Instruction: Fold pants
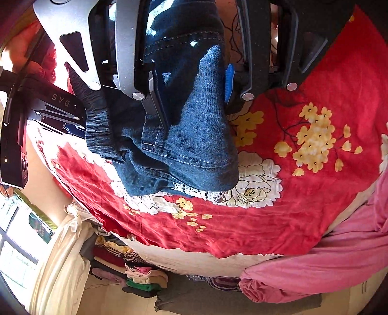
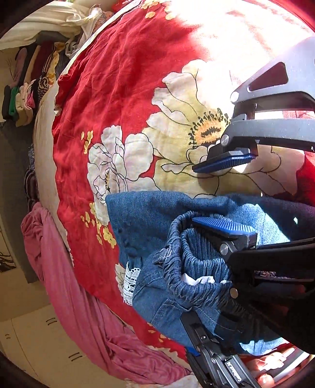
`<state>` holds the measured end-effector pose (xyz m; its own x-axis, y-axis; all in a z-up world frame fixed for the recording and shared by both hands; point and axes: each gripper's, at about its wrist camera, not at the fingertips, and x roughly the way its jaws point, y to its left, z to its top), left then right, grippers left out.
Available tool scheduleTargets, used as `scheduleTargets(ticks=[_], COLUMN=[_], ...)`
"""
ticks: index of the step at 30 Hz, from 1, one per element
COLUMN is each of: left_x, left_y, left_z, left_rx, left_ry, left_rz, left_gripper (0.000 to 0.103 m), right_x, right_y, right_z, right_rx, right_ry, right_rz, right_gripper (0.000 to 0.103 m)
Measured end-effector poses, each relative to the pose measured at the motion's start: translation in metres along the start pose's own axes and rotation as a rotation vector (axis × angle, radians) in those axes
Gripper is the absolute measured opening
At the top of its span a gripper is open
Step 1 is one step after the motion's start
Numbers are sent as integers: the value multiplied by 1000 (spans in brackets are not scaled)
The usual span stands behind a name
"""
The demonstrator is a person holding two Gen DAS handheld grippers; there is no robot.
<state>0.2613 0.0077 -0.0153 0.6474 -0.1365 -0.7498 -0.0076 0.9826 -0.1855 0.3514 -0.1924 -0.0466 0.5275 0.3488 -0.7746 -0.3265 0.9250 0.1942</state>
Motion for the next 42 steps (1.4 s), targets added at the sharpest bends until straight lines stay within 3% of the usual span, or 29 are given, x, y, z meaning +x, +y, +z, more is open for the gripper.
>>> scheduleTargets(ticks=[5, 10, 17, 23, 31, 42], left_x=[-6, -20, -53, -83, -107, -118], left_y=[2, 5, 6, 1, -5, -10], left_z=[-3, -8, -22, -51, -99, -152], left_rx=[-8, -14, -26, -21, -28, -12], left_ry=[-1, -20, -59, -83, -84, -52], left_rz=[14, 20, 11, -3, 5, 17], left_gripper=[43, 49, 61, 75, 93, 93], right_x=[-11, -30, -73, -111, -139, -142], right_y=[-2, -2, 7, 24, 43, 44], right_z=[-4, -11, -26, -59, -115, -152], right_rx=[0, 6, -3, -59, -127, -95], right_ry=[-8, -39, -133, -210, -249, -215], right_rz=[-25, -27, -8, -9, -49, -63], right_gripper=[49, 63, 76, 94, 98, 98])
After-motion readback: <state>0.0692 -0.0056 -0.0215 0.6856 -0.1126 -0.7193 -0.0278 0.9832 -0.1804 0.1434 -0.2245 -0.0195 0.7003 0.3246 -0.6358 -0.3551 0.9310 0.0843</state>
